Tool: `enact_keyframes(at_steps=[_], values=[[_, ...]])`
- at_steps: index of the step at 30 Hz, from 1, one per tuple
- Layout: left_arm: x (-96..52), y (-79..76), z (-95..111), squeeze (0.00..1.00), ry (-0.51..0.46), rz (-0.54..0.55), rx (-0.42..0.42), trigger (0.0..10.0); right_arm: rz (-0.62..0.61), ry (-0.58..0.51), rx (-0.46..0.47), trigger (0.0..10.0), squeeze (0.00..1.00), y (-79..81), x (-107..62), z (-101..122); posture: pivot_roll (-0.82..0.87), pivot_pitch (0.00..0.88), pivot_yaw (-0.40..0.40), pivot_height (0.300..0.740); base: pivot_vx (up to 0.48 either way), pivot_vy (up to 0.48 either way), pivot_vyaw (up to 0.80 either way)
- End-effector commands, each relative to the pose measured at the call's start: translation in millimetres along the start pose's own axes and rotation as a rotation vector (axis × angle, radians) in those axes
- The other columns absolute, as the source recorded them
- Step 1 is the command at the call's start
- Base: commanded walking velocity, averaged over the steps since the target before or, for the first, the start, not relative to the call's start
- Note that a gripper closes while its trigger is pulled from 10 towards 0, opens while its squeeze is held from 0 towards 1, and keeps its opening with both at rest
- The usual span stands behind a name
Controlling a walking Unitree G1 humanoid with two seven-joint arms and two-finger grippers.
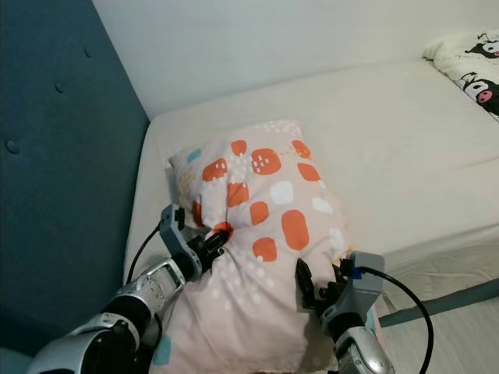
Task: Clean up the room
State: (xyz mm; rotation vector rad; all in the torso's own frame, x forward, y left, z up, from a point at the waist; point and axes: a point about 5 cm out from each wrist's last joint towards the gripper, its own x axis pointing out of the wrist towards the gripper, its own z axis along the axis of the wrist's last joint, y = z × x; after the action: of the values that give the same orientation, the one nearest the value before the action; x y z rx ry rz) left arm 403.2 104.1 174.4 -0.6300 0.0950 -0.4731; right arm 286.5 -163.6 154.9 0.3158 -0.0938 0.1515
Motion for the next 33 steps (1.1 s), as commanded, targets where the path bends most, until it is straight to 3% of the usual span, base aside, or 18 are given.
enact_keyframes(at_steps=[1,4,8,13,20,22,33], values=[[2.9,-4.7,-6,0.00,0.019,0.002,-0.001,0.0,-0.008,0.053,0.015,10.0,0.00,0.4,-2.8,-14,-0.02,0.374,0.144,0.546,0.000,0.000,0.00],[2.7,1.2,21,0.00,-0.083,0.078,0.028,0.0,-0.009,0.049,0.012,10.0,0.00,-0.3,-2.7,-13,-0.02,0.370,0.145,0.546,0.000,0.000,0.00],[0.3,6.5,34,0.00,-0.126,0.122,0.046,0.0,-0.010,0.047,0.010,10.0,0.00,-0.6,-2.6,-13,-0.02,0.369,0.145,0.546,0.000,0.000,0.00],[-13.2,26.8,70,0.00,-0.249,0.271,0.072,0.0,-0.011,0.042,0.009,10.0,0.00,-0.7,-2.2,-12,-0.02,0.367,0.144,0.546,0.000,0.000,0.00],[-27.2,41.5,95,0.00,-0.322,0.359,0.109,0.0,-0.011,0.037,0.009,10.0,0.00,-0.8,-1.2,-11,-0.02,0.367,0.143,0.546,0.000,0.000,0.00],[-37.5,51.0,109,0.00,-0.367,0.420,0.130,0.0,-0.011,0.034,0.009,10.0,0.00,-1.2,-0.8,-11,-0.02,0.366,0.141,0.546,0.000,0.000,0.00],[-65.1,69.9,143,0.00,-0.492,0.566,0.180,0.0,-0.007,0.024,0.006,10.0,0.00,-2.1,2.7,-8,-0.02,0.367,0.136,0.546,0.000,0.000,0.00]])
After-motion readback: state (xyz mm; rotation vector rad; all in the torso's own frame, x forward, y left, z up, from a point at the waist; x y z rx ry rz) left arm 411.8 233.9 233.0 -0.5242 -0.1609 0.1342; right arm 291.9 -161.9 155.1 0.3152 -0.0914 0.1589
